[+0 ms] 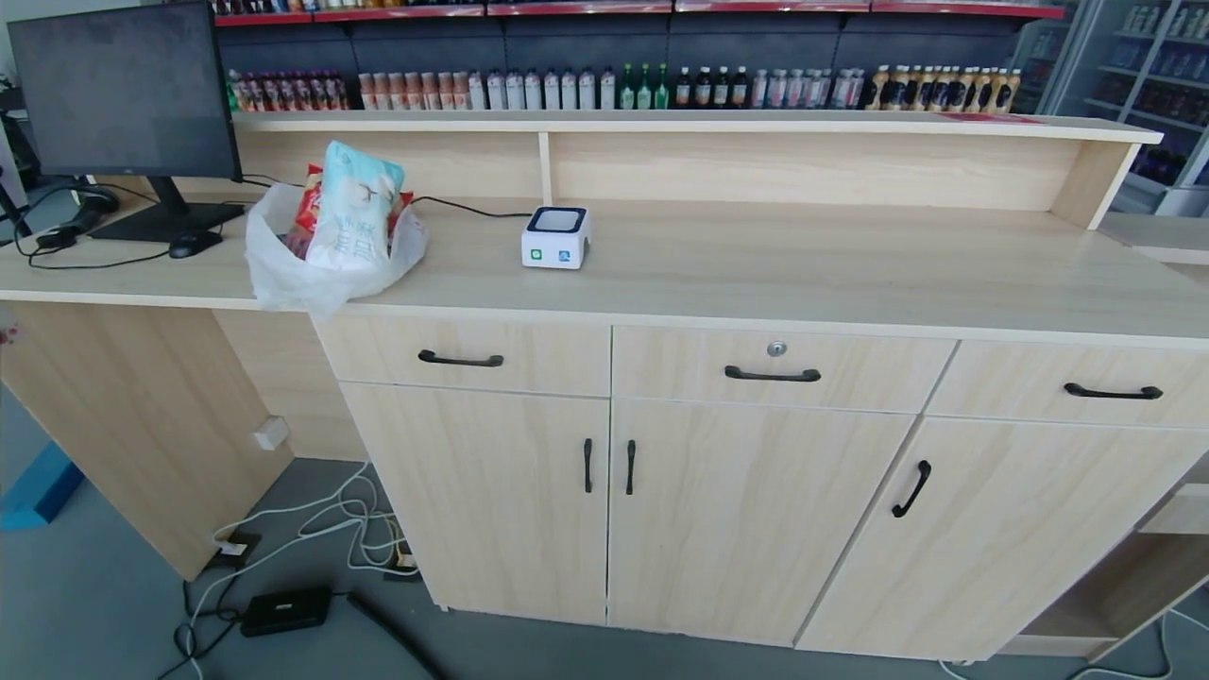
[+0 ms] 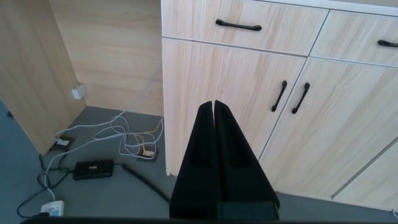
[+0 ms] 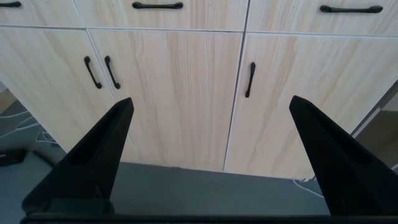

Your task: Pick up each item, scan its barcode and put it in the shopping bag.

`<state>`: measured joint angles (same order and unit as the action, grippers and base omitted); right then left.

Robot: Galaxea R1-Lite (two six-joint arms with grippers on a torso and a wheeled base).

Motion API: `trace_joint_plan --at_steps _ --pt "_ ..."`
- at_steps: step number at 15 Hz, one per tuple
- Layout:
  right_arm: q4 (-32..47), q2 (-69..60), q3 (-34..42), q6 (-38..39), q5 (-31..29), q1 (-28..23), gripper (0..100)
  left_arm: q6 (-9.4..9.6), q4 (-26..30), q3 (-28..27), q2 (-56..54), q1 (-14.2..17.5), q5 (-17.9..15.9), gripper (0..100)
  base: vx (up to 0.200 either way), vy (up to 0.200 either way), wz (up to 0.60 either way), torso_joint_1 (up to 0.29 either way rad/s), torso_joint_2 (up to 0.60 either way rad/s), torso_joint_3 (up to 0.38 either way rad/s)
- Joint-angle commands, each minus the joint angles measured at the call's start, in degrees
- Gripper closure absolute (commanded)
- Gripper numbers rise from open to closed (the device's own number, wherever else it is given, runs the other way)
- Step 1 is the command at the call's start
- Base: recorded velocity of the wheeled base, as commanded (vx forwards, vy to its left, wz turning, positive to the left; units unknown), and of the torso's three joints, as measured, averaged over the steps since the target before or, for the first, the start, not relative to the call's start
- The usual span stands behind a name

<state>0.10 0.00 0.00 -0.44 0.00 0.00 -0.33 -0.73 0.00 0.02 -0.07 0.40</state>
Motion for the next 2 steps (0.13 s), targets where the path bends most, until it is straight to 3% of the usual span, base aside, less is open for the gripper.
trace_joint_plan --at_steps 1,2 --pt "-0.1 0.0 0.0 0.0 0.0 0.0 0 -0.02 -0.06 0.0 -0.02 -0.01 0.04 100 0.0 0.0 0.0 0.0 0.0 0.0" --pt "-0.19 0.09 0.0 -0.09 0.0 0.0 0 -0.02 -0.06 0.0 -0.02 -0.01 0.04 100 0.0 0.0 0.0 0.0 0.0 0.0"
